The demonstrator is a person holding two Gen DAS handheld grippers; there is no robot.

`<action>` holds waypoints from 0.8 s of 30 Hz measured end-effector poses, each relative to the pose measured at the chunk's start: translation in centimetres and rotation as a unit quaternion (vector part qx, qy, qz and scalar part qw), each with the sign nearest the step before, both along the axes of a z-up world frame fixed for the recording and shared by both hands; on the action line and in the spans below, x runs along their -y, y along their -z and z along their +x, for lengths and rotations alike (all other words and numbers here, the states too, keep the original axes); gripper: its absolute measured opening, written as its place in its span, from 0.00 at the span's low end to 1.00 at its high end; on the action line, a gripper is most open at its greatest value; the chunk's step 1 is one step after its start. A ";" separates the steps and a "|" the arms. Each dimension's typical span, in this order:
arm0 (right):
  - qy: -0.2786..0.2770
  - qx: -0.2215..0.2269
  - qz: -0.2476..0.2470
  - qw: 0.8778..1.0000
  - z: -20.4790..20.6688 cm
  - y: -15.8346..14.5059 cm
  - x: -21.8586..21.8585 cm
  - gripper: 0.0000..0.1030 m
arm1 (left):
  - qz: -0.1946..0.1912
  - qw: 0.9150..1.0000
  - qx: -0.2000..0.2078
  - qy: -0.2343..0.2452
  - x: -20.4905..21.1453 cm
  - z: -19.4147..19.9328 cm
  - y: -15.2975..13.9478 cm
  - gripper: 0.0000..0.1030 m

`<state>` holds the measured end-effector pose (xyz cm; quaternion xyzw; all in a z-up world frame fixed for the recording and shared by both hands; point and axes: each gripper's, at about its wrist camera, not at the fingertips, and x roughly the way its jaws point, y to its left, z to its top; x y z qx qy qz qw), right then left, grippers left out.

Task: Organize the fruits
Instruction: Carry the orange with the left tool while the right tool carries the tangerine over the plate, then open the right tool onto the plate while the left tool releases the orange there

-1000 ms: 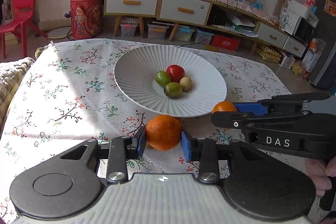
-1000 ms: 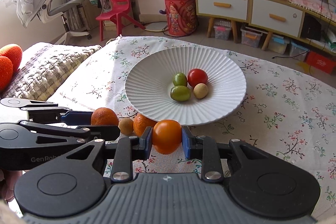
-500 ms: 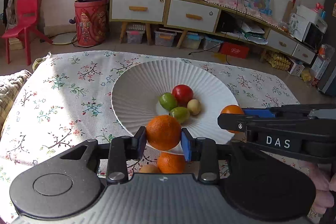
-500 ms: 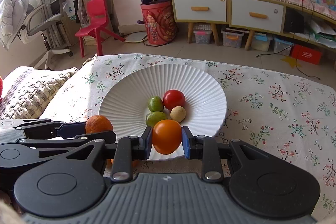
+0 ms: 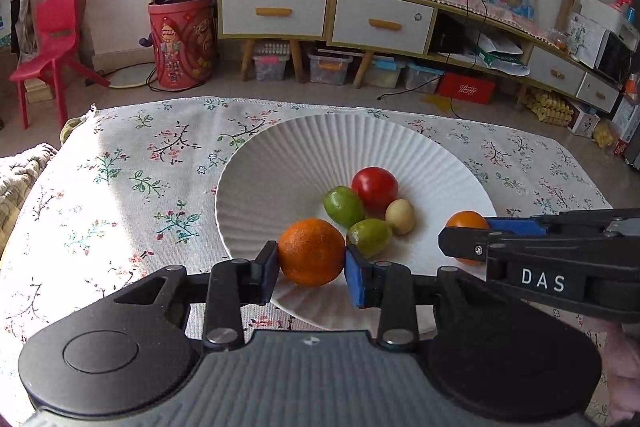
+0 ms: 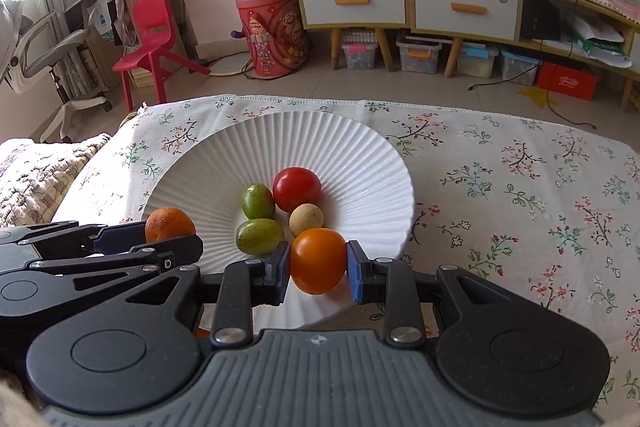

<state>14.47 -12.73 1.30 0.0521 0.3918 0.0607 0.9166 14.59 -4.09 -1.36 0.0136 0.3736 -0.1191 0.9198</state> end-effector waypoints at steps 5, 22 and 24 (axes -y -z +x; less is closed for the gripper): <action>-0.001 0.000 -0.003 1.000 -0.1 0.0 -0.1 0.26 | 0.005 1.000 0.001 0.005 0.2 0.1 0.0 0.17; 0.008 0.011 0.010 1.000 -1.1 -1.2 0.7 0.46 | 0.000 1.000 0.026 0.016 -0.3 -2.2 -1.6 0.45; 0.008 0.012 0.011 1.000 -1.3 -1.4 0.7 0.47 | -0.002 0.999 0.029 0.017 -0.5 -2.6 -1.9 0.49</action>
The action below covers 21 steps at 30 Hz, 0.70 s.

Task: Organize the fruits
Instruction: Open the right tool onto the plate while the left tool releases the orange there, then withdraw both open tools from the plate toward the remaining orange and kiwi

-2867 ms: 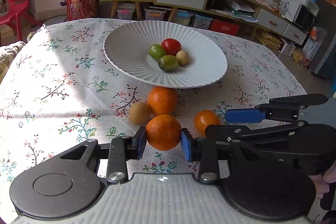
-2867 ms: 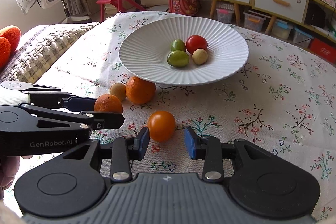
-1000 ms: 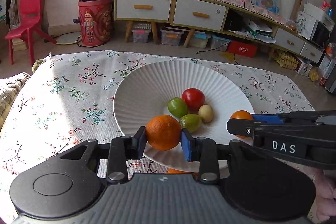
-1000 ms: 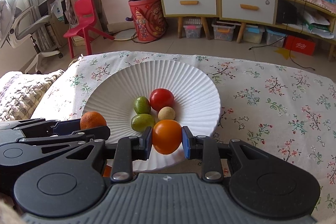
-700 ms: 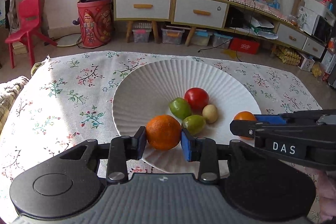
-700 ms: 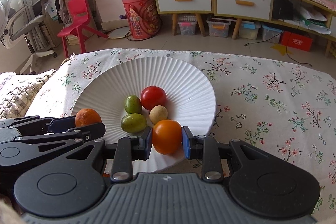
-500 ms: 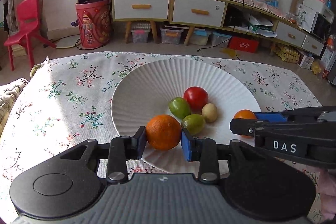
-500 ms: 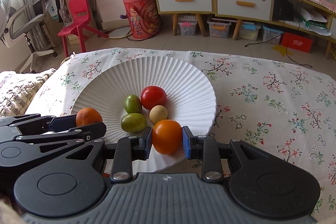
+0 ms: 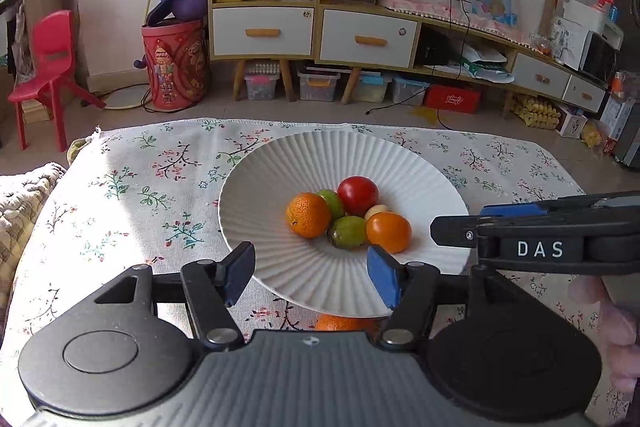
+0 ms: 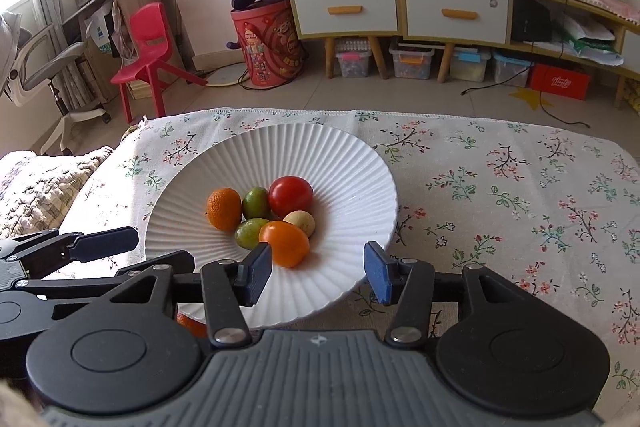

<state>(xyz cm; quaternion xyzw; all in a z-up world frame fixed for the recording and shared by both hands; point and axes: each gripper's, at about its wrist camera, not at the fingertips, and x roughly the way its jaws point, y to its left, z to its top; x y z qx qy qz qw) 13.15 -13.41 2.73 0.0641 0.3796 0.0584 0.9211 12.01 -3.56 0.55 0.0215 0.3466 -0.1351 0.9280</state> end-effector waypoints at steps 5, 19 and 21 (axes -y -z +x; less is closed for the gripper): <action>-0.009 0.006 -0.004 1.000 -0.8 -0.6 -0.2 0.50 | -0.010 1.000 0.001 0.000 -0.7 -0.9 -0.5 0.57; -0.031 0.017 -0.024 0.999 -2.6 -0.7 -0.4 0.60 | -0.012 1.000 -0.007 0.007 -2.0 -2.7 -0.2 0.70; -0.034 0.016 -0.024 0.999 -2.8 -0.7 -0.4 0.62 | -0.012 1.000 -0.008 0.007 -2.2 -3.0 -0.2 0.72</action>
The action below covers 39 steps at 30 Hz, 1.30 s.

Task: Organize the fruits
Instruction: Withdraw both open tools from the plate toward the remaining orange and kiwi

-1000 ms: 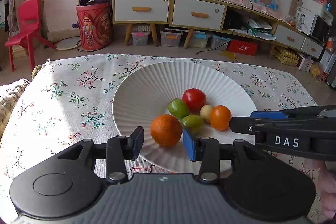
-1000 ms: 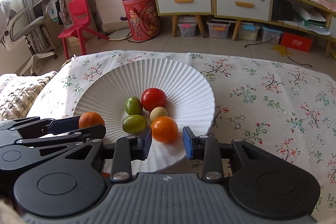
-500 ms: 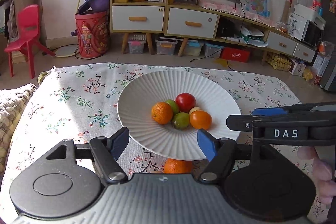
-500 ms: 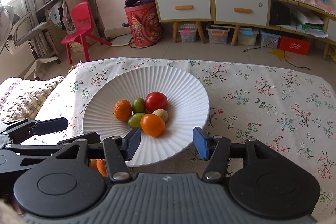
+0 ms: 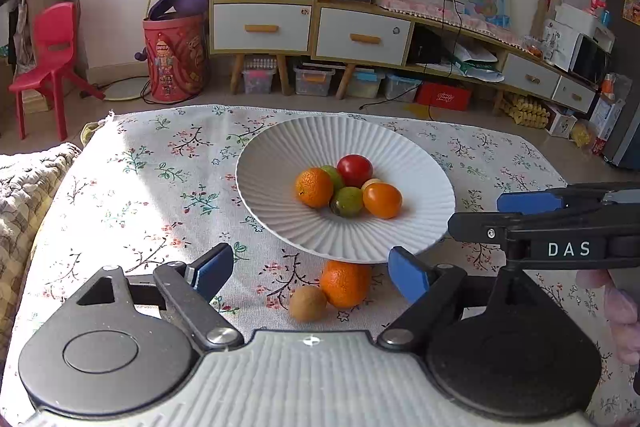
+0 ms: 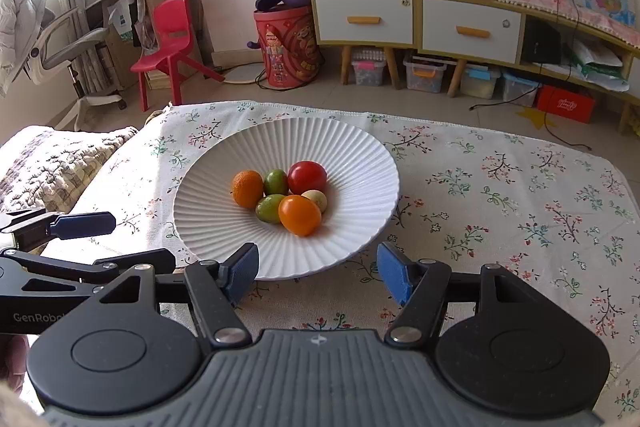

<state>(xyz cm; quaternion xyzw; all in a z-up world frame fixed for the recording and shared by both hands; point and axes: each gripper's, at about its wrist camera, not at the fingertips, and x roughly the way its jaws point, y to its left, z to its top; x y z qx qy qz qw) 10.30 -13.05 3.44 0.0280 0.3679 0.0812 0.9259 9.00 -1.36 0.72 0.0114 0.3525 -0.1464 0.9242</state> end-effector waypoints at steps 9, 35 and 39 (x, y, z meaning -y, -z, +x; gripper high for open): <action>-0.014 -0.002 -0.015 1.000 -1.4 0.6 -0.3 0.76 | 0.011 1.000 -0.002 -0.001 -0.6 -1.0 0.6 0.82; -0.035 -0.023 -0.087 0.995 -2.5 4.2 -1.7 0.91 | 0.029 0.999 -0.014 -0.021 -2.2 -1.0 5.9 0.87; -0.035 -0.018 -0.086 0.996 -2.4 4.6 -1.7 0.91 | 0.030 0.999 -0.010 -0.013 -1.8 -0.7 6.2 0.81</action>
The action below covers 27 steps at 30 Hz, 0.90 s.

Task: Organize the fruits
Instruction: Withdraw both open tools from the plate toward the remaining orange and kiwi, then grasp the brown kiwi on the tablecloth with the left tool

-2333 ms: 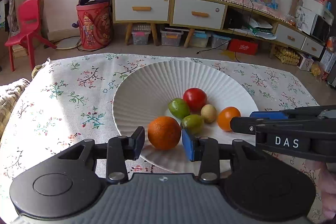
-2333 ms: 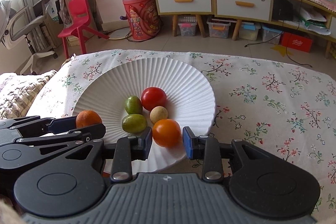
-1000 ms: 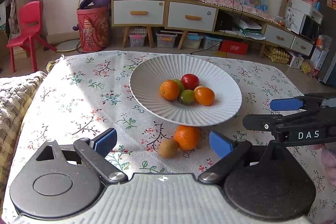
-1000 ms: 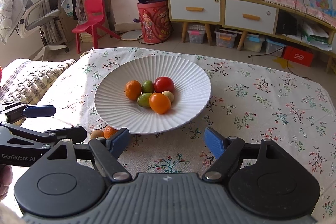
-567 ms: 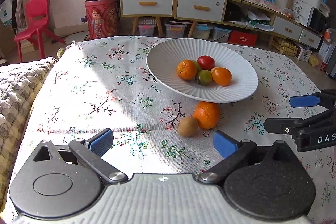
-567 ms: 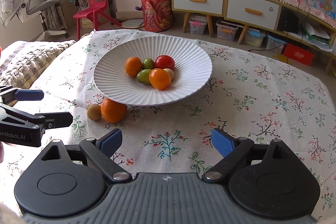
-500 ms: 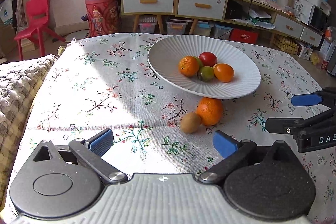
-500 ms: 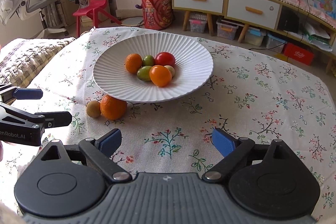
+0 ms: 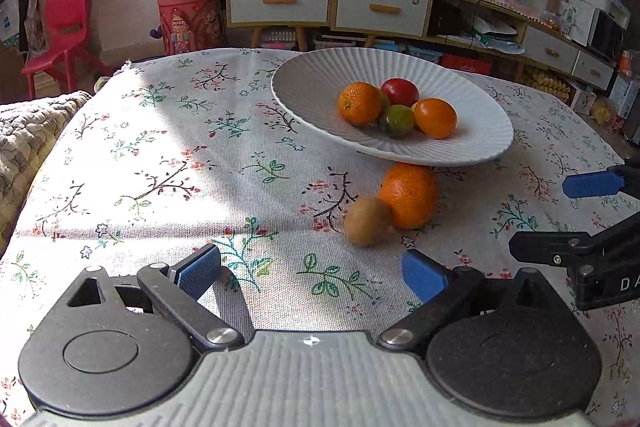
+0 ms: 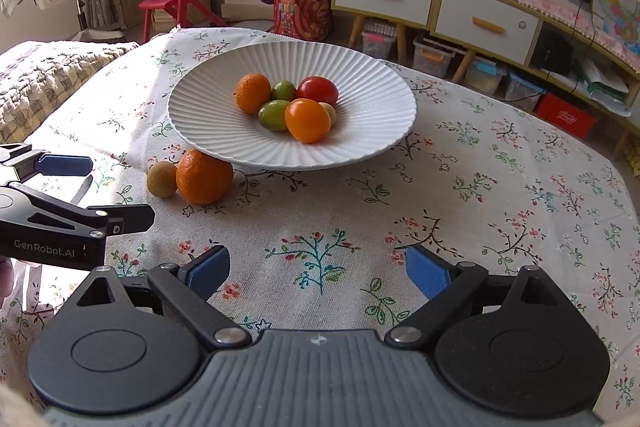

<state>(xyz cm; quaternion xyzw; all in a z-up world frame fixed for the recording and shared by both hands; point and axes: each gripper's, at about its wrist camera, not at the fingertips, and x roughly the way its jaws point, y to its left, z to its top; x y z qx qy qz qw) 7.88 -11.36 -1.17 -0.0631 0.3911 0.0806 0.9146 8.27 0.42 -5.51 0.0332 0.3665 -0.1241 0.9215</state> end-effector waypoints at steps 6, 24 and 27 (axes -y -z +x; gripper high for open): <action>-0.004 0.003 -0.008 1.000 0.1 0.5 -0.4 0.91 | -0.005 1.000 0.007 0.014 0.8 0.4 -0.2 0.58; -0.025 0.002 -0.004 1.000 0.5 0.9 -2.1 0.91 | -0.018 0.999 0.002 0.040 0.6 1.1 -0.9 0.06; -0.032 0.001 0.003 0.999 0.7 0.9 -2.7 0.90 | -0.016 0.999 0.001 0.030 -0.1 1.1 -1.0 0.05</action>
